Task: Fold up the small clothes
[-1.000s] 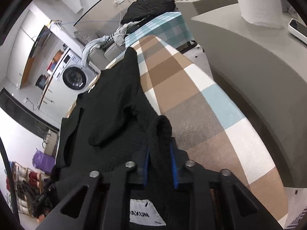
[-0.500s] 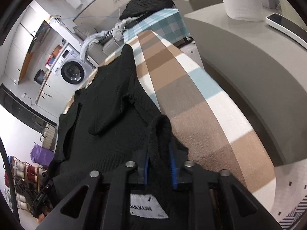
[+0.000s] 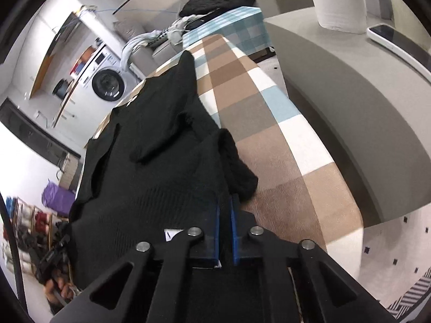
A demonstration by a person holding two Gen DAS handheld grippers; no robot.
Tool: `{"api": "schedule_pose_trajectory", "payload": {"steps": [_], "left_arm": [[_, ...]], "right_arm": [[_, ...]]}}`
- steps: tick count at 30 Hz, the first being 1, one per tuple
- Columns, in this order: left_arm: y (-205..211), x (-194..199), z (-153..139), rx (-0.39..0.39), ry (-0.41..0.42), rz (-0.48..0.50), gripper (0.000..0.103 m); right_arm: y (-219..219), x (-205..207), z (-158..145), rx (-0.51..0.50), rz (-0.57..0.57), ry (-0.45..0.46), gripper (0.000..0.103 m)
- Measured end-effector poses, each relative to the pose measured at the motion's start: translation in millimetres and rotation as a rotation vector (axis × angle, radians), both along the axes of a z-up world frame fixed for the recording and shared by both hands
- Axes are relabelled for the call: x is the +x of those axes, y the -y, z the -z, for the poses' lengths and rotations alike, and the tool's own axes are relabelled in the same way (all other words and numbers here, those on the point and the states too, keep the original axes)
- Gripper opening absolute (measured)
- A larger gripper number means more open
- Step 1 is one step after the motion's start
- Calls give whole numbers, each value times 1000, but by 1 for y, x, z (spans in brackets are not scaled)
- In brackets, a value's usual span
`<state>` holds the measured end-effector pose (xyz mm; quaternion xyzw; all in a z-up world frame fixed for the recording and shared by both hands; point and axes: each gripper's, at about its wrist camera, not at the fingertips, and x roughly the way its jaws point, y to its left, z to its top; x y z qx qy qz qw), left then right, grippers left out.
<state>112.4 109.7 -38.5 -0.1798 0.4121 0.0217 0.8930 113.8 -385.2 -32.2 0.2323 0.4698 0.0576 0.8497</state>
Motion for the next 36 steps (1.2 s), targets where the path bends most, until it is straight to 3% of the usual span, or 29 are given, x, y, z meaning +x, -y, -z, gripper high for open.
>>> {"api": "schedule_pose_trajectory", "payload": {"steps": [4,5,6,7,10,16,19,26,30,31,36], "left_arm": [[-1,-1,-3,-9,0,-8,28],[-3,0,-4,-14,-4,-11,31],[-4,2,-4,-17,-9,-14,42],[-4,4,-6,-16,-15,-17,52],[-5,7,-11,-31,8,-8,56],[-13,14,-17,-91,12,-35,56],[-19,19,-20,-112,18,-61,56],[-20,32,-14,-93,-8,-71,56],[-16,37,-9,-81,-20,-66,56],[-15,38,-9,-80,-21,-64,56],[-12,44,-9,-75,-14,-61,56]], "right_arm": [[4,-14,6,-7,-20,-68,5],[4,-17,7,-17,-29,-82,6],[4,-18,8,-22,-36,-92,9],[5,-19,7,-12,-34,-86,14],[14,-17,2,65,-9,-57,43],[33,2,-3,208,69,-9,52],[41,19,1,217,145,-8,52],[8,59,1,24,25,-20,49],[-11,75,8,-114,-31,-27,24],[-13,78,7,-124,-43,-25,10],[-2,90,-24,89,-42,131,7]]}}
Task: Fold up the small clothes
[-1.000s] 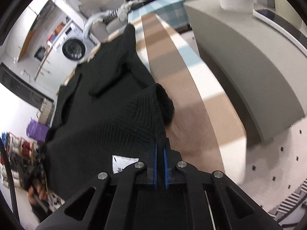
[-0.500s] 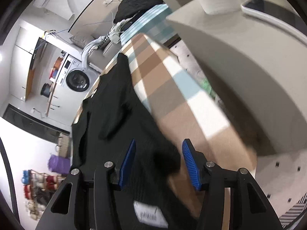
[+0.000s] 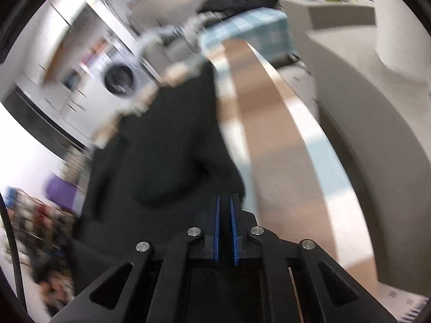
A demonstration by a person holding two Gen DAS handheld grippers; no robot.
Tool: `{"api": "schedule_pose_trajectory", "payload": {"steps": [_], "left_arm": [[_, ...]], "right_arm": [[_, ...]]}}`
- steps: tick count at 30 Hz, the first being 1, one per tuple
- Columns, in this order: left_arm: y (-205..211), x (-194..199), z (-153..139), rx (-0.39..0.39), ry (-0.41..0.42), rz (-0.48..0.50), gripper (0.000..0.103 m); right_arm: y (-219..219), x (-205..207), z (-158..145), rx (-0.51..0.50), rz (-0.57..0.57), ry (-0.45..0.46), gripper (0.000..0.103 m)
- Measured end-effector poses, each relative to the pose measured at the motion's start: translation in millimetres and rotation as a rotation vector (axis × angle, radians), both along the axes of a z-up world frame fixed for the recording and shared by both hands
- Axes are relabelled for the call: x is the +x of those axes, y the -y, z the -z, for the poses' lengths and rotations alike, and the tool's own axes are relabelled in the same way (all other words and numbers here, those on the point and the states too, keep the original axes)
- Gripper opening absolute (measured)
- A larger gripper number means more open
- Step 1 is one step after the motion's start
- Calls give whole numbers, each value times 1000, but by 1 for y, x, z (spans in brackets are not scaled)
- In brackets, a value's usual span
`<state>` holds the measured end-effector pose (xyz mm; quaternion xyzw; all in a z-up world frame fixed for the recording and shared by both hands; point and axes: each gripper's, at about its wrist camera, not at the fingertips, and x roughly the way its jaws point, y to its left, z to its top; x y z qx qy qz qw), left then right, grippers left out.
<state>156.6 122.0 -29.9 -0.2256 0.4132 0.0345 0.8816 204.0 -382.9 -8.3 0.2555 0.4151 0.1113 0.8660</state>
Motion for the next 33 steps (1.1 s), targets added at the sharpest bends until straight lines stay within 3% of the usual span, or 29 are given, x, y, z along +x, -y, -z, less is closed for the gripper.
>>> {"api": "schedule_pose_trajectory", "payload": {"steps": [4,7,10,11,14,19,21,22,23,31,33], "left_arm": [[0,4,2,2,-3,3,56],[1,4,4,4,-15,8,56],[1,3,5,2,-15,13,56],[1,2,6,2,-16,14,56],[1,3,8,-7,-21,15,56],[3,7,15,-13,-33,24,56],[3,7,15,-9,-33,28,56],[3,6,15,-9,-28,26,56],[2,6,15,-10,-25,23,56],[-3,-2,7,-7,-3,6,56],[-4,-4,5,-1,2,1,56]], "right_arm": [[3,15,1,6,35,-6,10],[11,16,16,3,62,-84,23],[24,-4,16,16,87,-89,44],[27,-12,15,16,91,-92,46],[36,-35,20,6,110,-140,47],[44,-57,33,117,102,-178,46],[40,-56,36,118,87,-184,32],[38,-55,36,121,79,-171,17],[34,-55,33,111,76,-150,13],[20,-61,-34,163,16,236,10],[18,-54,-40,191,13,270,10]]}}
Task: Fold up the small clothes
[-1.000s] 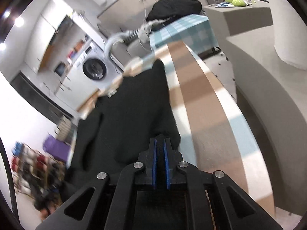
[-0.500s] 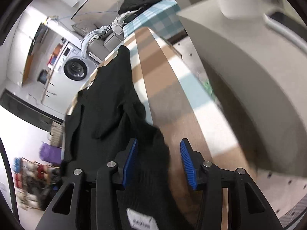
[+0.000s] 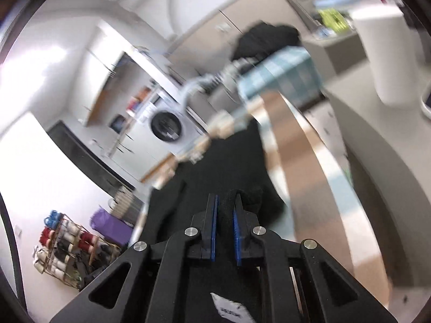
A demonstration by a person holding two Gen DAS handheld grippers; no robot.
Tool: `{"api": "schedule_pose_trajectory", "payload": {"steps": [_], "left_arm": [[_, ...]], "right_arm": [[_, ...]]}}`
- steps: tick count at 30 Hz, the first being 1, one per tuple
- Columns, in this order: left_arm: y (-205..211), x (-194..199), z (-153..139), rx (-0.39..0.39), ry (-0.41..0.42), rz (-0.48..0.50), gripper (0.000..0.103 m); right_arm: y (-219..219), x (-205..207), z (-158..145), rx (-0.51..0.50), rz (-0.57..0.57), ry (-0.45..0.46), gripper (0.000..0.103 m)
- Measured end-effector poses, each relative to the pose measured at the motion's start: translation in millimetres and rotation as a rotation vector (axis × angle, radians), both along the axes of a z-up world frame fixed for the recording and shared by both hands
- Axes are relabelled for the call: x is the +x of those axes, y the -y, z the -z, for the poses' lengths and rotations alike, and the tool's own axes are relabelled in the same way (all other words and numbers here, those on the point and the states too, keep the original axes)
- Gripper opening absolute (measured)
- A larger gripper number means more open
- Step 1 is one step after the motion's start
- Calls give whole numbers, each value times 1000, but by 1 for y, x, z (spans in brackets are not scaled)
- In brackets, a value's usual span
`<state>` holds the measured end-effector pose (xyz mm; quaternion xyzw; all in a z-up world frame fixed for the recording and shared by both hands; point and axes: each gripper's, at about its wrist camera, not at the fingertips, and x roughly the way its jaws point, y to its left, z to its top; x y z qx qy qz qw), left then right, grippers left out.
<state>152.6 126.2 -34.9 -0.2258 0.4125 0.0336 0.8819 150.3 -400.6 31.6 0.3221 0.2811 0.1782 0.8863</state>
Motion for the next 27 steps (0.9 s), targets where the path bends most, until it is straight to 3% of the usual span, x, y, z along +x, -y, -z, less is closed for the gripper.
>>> {"api": "schedule_pose_trajectory", "payload": {"steps": [3,7,10,16,17,18,19,23,27], "left_arm": [[-1,-3,-3,4,11,-1,56],[1,-5,-4,42,-9,-3,56],[3,-9,-1,56,-27,10,56],[13,-14,8,78,-58,63,53],[15,-15,8,87,-47,67,46],[17,-17,6,99,-27,70,26],[20,-19,2,131,1,71,14],[19,-31,-18,120,126,72,10],[14,-34,-41,85,208,70,7]], "right_arm": [[-8,22,5,-56,46,-52,10],[-18,57,32,-172,128,-231,10],[-15,64,52,-183,149,-313,10],[-7,52,52,-165,137,-295,10],[-6,49,51,-165,130,-290,10],[-4,47,51,-165,127,-285,10],[-5,44,50,-163,126,-280,10],[-3,35,49,-146,119,-256,10],[9,10,37,-63,127,-119,10]]}}
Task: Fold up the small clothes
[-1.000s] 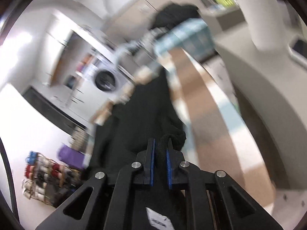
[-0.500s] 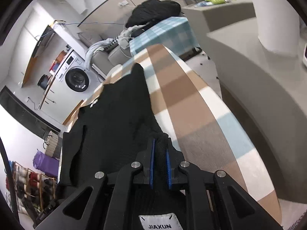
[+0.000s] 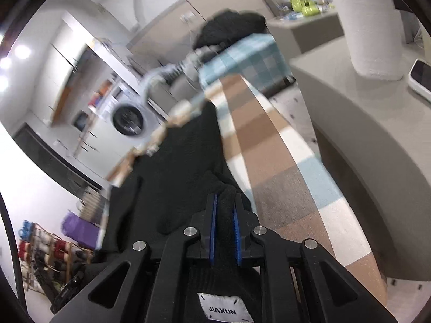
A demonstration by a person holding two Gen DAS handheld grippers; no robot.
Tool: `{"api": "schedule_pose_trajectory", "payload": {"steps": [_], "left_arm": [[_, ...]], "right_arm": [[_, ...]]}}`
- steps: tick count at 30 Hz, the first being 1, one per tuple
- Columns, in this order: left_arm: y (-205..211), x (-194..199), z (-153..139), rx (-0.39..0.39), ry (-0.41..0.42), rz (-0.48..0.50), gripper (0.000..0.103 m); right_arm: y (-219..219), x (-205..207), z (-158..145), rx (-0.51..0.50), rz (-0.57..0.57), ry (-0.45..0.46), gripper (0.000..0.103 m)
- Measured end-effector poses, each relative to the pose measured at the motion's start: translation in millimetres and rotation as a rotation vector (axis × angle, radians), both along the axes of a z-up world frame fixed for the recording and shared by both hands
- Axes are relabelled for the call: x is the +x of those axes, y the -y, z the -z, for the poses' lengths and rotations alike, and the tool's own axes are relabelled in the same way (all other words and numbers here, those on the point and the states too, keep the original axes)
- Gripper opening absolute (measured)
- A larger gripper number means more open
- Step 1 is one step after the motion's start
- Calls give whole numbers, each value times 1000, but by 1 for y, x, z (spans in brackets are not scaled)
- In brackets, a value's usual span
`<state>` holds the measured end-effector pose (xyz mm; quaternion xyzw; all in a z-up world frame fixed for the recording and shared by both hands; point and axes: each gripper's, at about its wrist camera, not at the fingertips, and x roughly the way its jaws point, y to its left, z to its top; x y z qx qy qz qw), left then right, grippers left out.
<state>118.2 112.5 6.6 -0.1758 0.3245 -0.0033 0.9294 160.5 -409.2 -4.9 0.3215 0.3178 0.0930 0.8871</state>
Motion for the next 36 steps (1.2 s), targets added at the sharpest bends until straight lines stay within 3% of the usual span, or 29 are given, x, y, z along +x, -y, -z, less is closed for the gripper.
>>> {"api": "schedule_pose_trajectory", "payload": {"steps": [4,8,10,12,14,18,22,24,25,26,27,29,33,36], "left_arm": [[-1,11,-13,15,38,7,7],[-4,38,-8,-2,17,-11,7],[-4,48,-4,-7,8,-14,7],[-3,54,-1,-2,1,-18,7],[-3,56,2,-10,-4,-19,7],[-5,58,7,-12,-14,-19,7],[-6,57,9,-11,-16,-21,7],[-6,58,9,-13,-18,-24,7],[-7,56,9,-14,-19,-25,7],[-7,55,10,-15,-19,-26,7],[-7,53,9,-15,-17,-26,7],[-8,51,9,-17,-9,-27,7],[-9,40,2,-27,42,-25,7],[-10,37,-4,-14,73,-33,7]], "right_arm": [[13,-15,-12,75,51,102,6],[17,-6,-20,45,80,93,5],[10,7,-18,-2,39,18,5],[4,13,-12,-18,-9,-43,15],[1,13,-4,-27,-37,-98,56],[2,17,17,-72,-31,-172,60],[-3,22,40,-44,-90,-224,60],[-11,21,44,-71,-124,-221,58],[-14,21,45,-85,-141,-210,41],[-18,20,44,-99,-159,-194,15],[-22,18,40,-123,-169,-170,7],[-20,8,29,-107,-174,-90,5],[-1,-17,-3,51,-155,153,5],[-1,-19,-19,32,-103,208,5]]}}
